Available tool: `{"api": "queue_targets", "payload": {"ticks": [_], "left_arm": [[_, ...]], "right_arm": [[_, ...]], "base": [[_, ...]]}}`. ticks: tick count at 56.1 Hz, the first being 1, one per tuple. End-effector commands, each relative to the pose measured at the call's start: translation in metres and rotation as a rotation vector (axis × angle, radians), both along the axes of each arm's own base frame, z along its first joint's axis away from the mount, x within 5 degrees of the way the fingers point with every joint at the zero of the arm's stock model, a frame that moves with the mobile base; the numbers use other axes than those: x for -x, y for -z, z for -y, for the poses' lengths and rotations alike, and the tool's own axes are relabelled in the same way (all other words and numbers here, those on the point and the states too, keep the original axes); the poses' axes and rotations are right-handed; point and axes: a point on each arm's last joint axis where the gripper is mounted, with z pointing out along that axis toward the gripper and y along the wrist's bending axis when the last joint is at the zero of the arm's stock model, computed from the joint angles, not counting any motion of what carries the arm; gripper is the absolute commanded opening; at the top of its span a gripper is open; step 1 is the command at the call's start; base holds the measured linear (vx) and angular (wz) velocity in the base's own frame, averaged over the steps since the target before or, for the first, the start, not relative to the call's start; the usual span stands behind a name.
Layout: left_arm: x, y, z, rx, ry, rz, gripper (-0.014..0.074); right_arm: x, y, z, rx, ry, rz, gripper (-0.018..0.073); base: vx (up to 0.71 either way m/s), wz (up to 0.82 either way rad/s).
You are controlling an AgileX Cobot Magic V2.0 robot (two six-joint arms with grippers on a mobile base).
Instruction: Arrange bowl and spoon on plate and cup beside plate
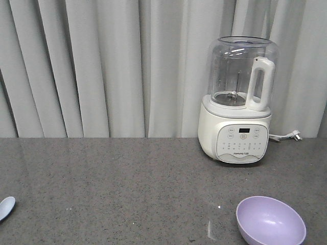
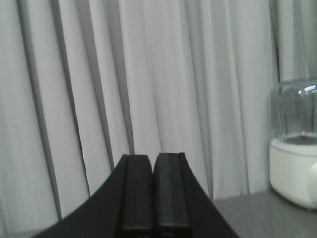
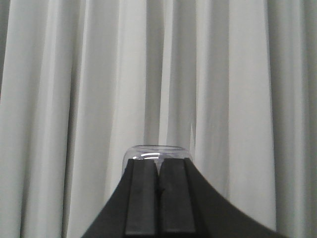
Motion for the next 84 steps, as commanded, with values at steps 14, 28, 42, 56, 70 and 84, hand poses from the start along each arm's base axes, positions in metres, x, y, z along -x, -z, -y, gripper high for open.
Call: {"api": "queue_targets", "payload": {"ticks": [14,28,42,56,70,84], "left_arm": [[-0.087,0.006,0.012,-0.017,-0.008,-0.172,0.0005],[-0.089,-0.001,0.01,-0.001,-0.03,-0.087,0.018],[-0.088,-0.007,0.009,0.011,-0.047,-0.022,0.0519],[-0.087,-0.006,0.011,0.023,-0.018,-0.116,0.0552],[-0.137,-0.002,-0.025,0.001,-0.147,-0.516,0.0552],[-0.193,0.076,-0.048,-0.008,-0.191,-0.937,0.0552]], "right_arm": [[-0.062,0.003,-0.001,0.014,0.007,-0.151,-0.0001],[-0.062,0.005,-0.001,0.017,0.009,-0.167,0.0174],[-0.062,0.005,-0.001,0.017,0.009,-0.166,0.0574],[-0.062,0.005,-0.001,0.017,0.009,-0.166,0.0611],[-0.062,0.005,-0.001,0.017,0.009,-0.172,0.0525],[-0.064,0.01,-0.001,0.018,0.013,-0.225,0.0511]], "base": [[0.0,0.0],[0.0,0.0],[0.0,0.0],[0.0,0.0],[0.0,0.0],[0.0,0.0]]}}
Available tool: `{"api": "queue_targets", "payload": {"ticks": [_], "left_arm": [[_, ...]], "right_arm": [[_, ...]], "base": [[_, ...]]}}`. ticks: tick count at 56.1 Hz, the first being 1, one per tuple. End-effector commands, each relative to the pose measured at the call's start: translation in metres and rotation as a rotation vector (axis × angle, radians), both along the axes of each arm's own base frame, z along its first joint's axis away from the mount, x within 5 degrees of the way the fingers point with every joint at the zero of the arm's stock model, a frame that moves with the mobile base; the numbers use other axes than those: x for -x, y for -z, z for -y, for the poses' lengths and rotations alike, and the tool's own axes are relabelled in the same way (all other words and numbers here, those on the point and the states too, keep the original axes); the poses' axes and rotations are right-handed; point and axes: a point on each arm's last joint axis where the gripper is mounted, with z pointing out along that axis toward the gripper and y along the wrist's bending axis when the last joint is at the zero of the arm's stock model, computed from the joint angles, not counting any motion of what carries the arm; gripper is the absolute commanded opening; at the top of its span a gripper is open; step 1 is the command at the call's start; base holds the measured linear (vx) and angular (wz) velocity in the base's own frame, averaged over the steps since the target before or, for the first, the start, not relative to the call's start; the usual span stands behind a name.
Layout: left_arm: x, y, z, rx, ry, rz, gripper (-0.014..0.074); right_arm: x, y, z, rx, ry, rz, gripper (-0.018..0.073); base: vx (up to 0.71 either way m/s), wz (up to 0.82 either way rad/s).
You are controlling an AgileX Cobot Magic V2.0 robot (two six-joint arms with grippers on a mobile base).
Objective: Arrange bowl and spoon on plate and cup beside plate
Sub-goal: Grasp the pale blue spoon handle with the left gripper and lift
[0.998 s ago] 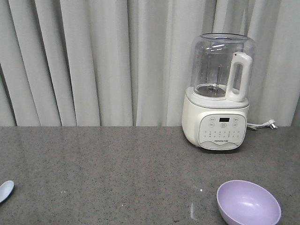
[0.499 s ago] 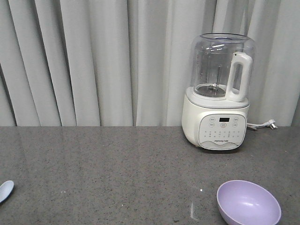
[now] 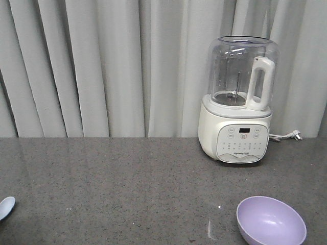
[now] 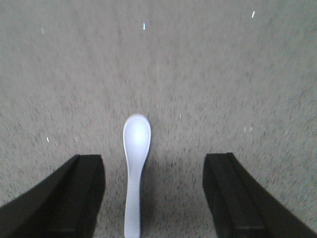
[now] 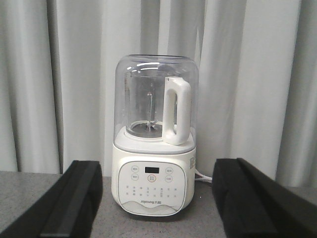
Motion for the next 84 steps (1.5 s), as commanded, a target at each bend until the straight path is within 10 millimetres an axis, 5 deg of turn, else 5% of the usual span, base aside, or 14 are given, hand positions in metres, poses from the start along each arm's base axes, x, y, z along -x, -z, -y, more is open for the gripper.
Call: {"api": "queue_targets", "payload": {"ticks": [1,15,30,50,60,70,76,84], "left_arm": [[-0.013,0.002,-0.005,0.005,-0.021,0.004,0.0552],[-0.047,0.056,-0.012,-0.002,-0.01,-0.206,0.0552],[-0.079,0.066,-0.017,-0.019,0.004,-0.285,0.0544],[-0.097,0.093,-0.021,-0.035,0.016,-0.402,0.0475],[-0.097,0.105,-0.021,-0.018,0.02,-0.47,0.0316],[-0.095,0.105,-0.019,0.0,0.027,-0.489,-0.001],[-0.094,0.097,-0.016,0.014,0.027,-0.455,-0.0009],[-0.089,0.063,-0.005,0.09,0.06,-0.31,-0.0006]], "right_arm": [[0.001,-0.016,0.001,0.009,0.003,0.087,0.0511],[-0.004,-0.012,0.001,0.01,0.004,0.055,0.0511],[-0.016,-0.004,0.0,0.012,0.005,0.002,0.0511],[-0.027,0.003,0.0,0.013,0.004,-0.041,0.0511],[-0.027,0.003,0.0,0.013,0.004,-0.041,0.0511],[-0.027,0.003,0.0,0.013,0.004,-0.041,0.0511],[-0.027,0.003,0.0,0.014,0.004,-0.041,0.0511],[-0.027,0.009,0.001,0.016,0.01,-0.117,0.0511]], "base": [[0.0,0.0],[0.0,0.0],[0.0,0.0],[0.0,0.0],[0.0,0.0],[0.0,0.0],[0.0,0.0],[0.0,0.0]]}}
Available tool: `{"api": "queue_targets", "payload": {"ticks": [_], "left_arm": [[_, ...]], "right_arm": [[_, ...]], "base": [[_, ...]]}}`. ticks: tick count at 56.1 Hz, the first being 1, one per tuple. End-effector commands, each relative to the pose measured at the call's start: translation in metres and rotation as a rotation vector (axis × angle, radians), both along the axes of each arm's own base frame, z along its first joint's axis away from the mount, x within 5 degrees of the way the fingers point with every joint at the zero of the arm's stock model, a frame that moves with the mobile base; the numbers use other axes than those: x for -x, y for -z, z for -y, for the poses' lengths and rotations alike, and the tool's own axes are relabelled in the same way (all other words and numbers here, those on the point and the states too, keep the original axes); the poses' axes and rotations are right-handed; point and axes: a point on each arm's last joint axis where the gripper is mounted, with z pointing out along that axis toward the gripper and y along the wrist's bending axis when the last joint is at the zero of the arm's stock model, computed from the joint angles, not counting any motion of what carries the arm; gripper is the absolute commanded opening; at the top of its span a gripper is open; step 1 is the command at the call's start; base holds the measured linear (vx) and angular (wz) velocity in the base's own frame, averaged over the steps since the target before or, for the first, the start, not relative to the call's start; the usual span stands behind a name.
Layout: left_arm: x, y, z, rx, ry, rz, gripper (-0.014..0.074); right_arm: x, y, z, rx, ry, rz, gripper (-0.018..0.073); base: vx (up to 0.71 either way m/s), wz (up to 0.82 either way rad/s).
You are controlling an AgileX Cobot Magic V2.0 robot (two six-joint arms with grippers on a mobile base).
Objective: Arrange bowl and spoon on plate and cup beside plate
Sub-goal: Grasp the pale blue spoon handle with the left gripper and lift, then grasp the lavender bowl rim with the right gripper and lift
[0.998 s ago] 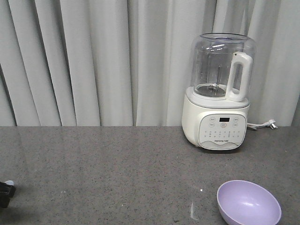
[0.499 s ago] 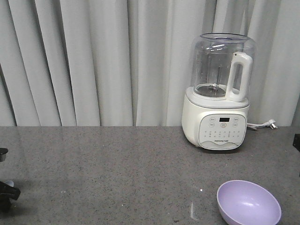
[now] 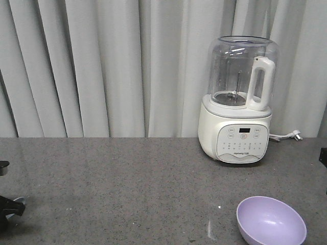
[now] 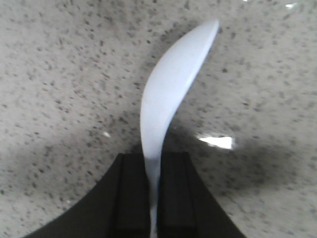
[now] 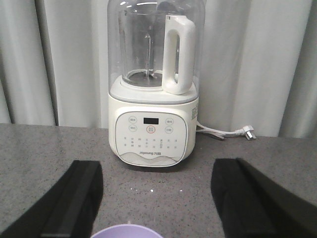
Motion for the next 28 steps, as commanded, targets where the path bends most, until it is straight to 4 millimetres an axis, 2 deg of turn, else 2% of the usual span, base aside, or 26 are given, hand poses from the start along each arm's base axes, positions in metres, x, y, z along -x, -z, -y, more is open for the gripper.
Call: {"api": "queue_targets", "payload": {"ticks": [1,12,19,28], "left_arm": [[0.007,-0.052,0.012,0.055,0.033,0.19,-0.0006],[0.037,-0.125,0.039,0.119,0.136,0.447,-0.0001],[0.064,-0.165,0.052,0.119,0.175,0.589,0.0],[0.094,-0.197,0.061,0.114,0.208,0.695,0.0]], "right_arm": [[0.001,-0.017,0.001,0.011,0.005,0.056,0.0511],[-0.008,-0.014,0.003,-0.099,0.054,-0.262,0.051],[-0.03,-0.012,0.003,-0.104,0.076,-0.436,0.0501],[-0.066,-0.005,0.002,-0.1,0.085,-0.564,0.0489]], "base": [[0.0,0.0],[0.0,0.0],[0.0,0.0],[0.0,0.0]]}}
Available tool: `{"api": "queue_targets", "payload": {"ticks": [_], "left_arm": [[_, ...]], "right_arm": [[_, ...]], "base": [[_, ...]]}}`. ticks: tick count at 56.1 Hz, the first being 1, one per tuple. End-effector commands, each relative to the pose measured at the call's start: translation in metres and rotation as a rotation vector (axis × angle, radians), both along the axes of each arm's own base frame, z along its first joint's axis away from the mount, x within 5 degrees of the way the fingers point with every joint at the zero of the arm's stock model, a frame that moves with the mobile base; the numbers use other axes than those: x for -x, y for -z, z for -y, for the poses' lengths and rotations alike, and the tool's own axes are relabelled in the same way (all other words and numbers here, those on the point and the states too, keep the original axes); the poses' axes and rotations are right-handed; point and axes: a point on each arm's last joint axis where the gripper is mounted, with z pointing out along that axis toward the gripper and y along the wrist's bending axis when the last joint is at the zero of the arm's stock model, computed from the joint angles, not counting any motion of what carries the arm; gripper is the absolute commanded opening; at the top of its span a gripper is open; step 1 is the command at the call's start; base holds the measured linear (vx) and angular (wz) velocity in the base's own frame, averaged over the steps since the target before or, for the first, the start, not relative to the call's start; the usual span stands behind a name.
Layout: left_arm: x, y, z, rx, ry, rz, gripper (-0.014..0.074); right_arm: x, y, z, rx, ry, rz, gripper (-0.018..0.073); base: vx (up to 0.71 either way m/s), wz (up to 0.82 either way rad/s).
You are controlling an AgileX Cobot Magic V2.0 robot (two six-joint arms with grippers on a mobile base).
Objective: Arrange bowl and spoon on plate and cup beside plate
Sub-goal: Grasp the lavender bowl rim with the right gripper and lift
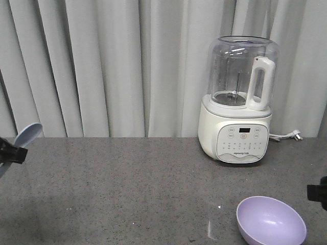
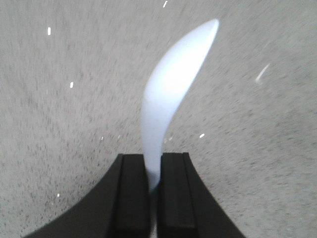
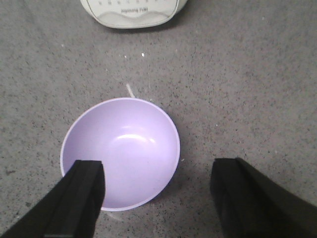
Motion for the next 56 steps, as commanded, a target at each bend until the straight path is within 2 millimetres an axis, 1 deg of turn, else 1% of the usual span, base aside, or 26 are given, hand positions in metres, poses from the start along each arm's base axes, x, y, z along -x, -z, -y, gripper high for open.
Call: {"api": "queue_targets", "payload": {"ticks": [1,7,13,19,25,28,34,41,48,53,56], "left_arm": [[0.022,-0.039,0.005,0.028,-0.004,0.171,0.0],[0.037,-0.052,0.006,0.034,-0.002,0.22,0.0],[0.048,-0.061,0.006,0.034,-0.002,0.254,0.0],[0.055,-0.062,0.006,0.042,-0.004,0.262,0.0],[0.061,-0.058,0.007,0.056,-0.01,0.265,0.0],[0.062,-0.055,0.007,0.057,-0.014,0.265,0.0],[0.064,-0.051,0.007,0.063,-0.018,0.263,0.0],[0.063,-0.051,0.006,0.065,-0.02,0.266,0.0],[0.063,-0.052,0.006,0.065,-0.021,0.269,0.0],[0.062,-0.052,0.006,0.065,-0.022,0.27,0.0],[0.062,-0.052,0.006,0.065,-0.022,0.271,0.0]], "right_arm": [[-0.021,-0.015,0.001,0.0,0.006,0.039,0.0487],[-0.045,-0.007,0.0,0.003,0.006,-0.038,0.048],[-0.069,0.005,0.0,0.018,-0.003,-0.131,0.048],[-0.089,0.018,0.001,0.024,-0.005,-0.195,0.048],[-0.104,0.03,0.01,-0.025,0.031,-0.231,0.048],[-0.109,0.038,0.02,-0.036,0.049,-0.252,0.048],[-0.117,0.056,0.03,-0.066,0.036,-0.314,0.048],[-0.124,0.074,0.031,-0.07,-0.013,-0.367,0.048],[-0.132,0.088,0.03,-0.087,-0.012,-0.39,0.0469],[-0.137,0.097,0.031,-0.089,-0.009,-0.402,0.0421],[-0.139,0.102,0.031,-0.09,-0.009,-0.411,0.0355]], "base": [[0.0,0.0],[0.0,0.0],[0.0,0.0],[0.0,0.0],[0.0,0.0],[0.0,0.0],[0.0,0.0],[0.0,0.0],[0.0,0.0],[0.0,0.0],[0.0,0.0]]}}
